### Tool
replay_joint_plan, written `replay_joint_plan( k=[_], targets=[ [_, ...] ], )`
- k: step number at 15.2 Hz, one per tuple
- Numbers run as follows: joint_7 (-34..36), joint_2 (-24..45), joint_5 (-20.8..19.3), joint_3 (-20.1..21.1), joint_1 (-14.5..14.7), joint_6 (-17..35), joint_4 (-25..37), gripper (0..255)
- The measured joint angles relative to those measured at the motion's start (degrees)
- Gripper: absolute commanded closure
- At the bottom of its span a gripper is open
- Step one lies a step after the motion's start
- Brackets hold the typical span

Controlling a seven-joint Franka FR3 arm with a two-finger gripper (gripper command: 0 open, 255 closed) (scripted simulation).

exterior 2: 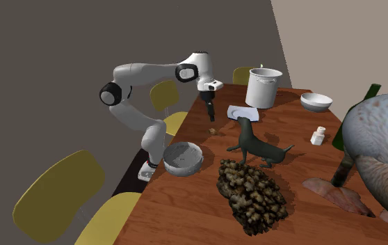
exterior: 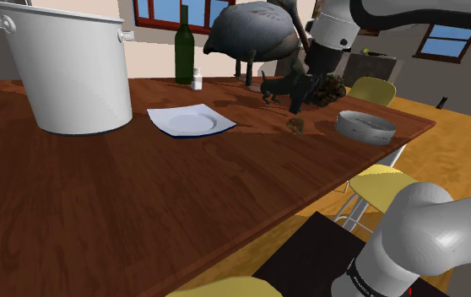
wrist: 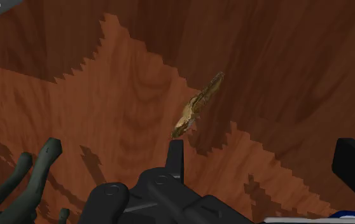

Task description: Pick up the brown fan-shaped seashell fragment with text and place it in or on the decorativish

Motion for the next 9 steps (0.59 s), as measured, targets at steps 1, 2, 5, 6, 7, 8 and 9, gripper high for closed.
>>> replay_joint_plan(
  k=[1,2,5,6,7,8,9],
  targets=[
    [0.0,0.0,0.0,0.0,0.0,0.0,0.0,0],
    [2.17,-0.13,0.85,-0.3,-1.21,0.42,-0.53,0],
    [16.15,-0.9,5.74,-1.61,-7.88,3.81,-4.5,0],
    [19.28,-1.49,6.84,-1.68,-9.16,4.69,-5.88,0],
    [20.88,-1.3,7.42,-1.67,-9.8,5.43,-6.39,0],
    [21.64,-1.43,7.73,-1.67,-10.13,6.4,-7.46,0],
    [22.04,-1.47,7.92,-1.63,-10.29,7.1,-8.2,0]
  ],
)
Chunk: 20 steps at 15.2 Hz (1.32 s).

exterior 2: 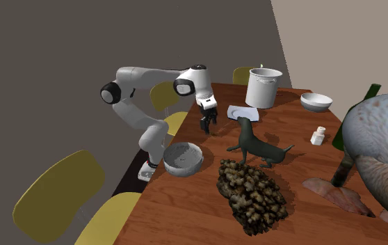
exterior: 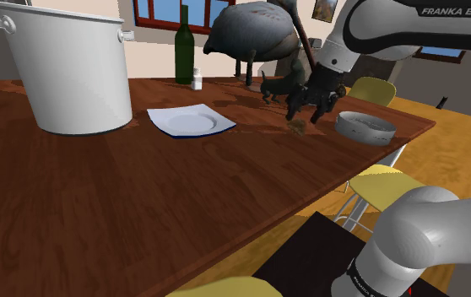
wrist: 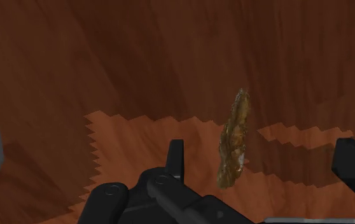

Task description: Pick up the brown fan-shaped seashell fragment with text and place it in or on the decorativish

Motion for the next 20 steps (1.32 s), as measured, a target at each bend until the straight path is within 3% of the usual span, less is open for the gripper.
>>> replay_joint_plan(
  k=[5,11,12,20],
  targets=[
    [0.34,0.27,0.35,0.22,-0.09,3.37,-3.08,0],
    [0.3,0.25,0.36,0.2,-0.11,3.67,-3.39,0],
    [0.3,0.25,0.36,0.2,-0.11,3.67,-3.39,255],
    [0.25,0.29,0.5,0.21,-0.05,3.83,-2.97,255]
  ],
)
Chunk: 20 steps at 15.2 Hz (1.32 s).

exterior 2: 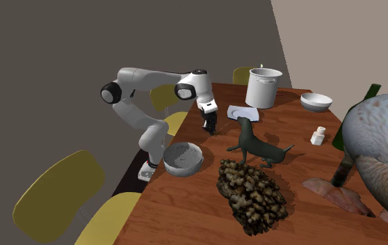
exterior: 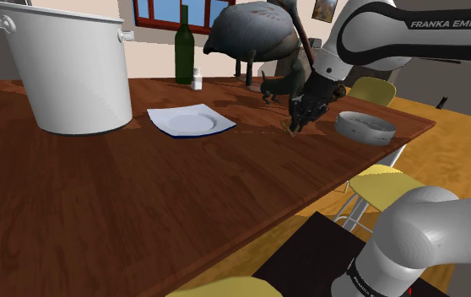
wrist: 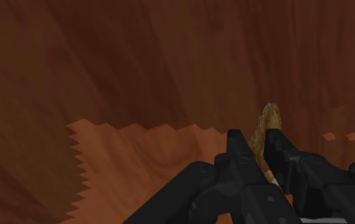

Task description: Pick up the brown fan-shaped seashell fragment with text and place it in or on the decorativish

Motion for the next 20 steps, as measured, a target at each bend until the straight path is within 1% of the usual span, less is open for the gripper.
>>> replay_joint_plan(
  k=[3,7,20],
  targets=[
    [0.11,0.0,0.02,0.09,-0.01,-0.32,0.33,255],
    [0.22,0.56,-0.21,-0.04,-0.12,-2.8,2.9,255],
    [0.96,3.5,-0.49,-0.22,-0.11,-11.75,14.77,255]
  ],
)
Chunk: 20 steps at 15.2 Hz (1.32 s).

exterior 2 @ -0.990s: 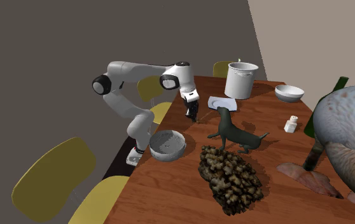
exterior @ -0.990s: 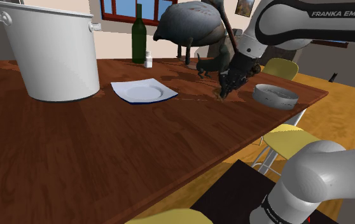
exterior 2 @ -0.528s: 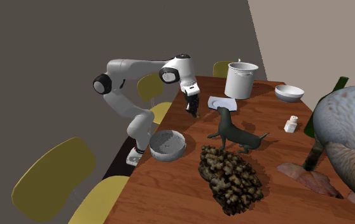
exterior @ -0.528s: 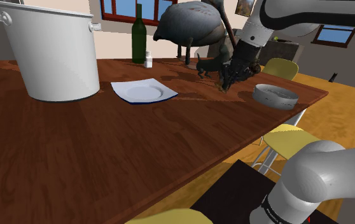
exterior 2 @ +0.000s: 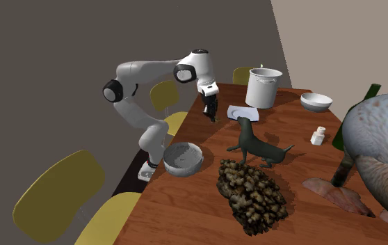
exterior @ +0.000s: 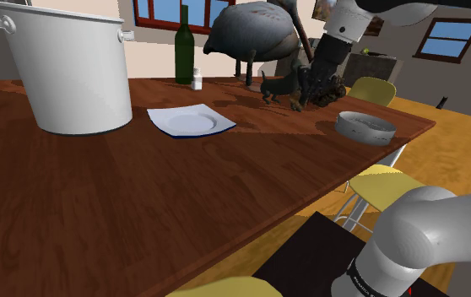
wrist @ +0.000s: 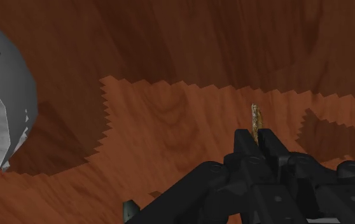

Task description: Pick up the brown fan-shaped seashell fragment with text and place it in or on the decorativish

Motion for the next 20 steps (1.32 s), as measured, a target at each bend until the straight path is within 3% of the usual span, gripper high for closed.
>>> replay_joint_plan(
  k=[7,20],
  targets=[
    [-1.31,0.93,-0.86,-1.67,-0.36,-4.52,5.32,255],
    [-18.0,-2.93,-9.93,-17.87,-4.12,-9.57,6.19,255]
  ],
)
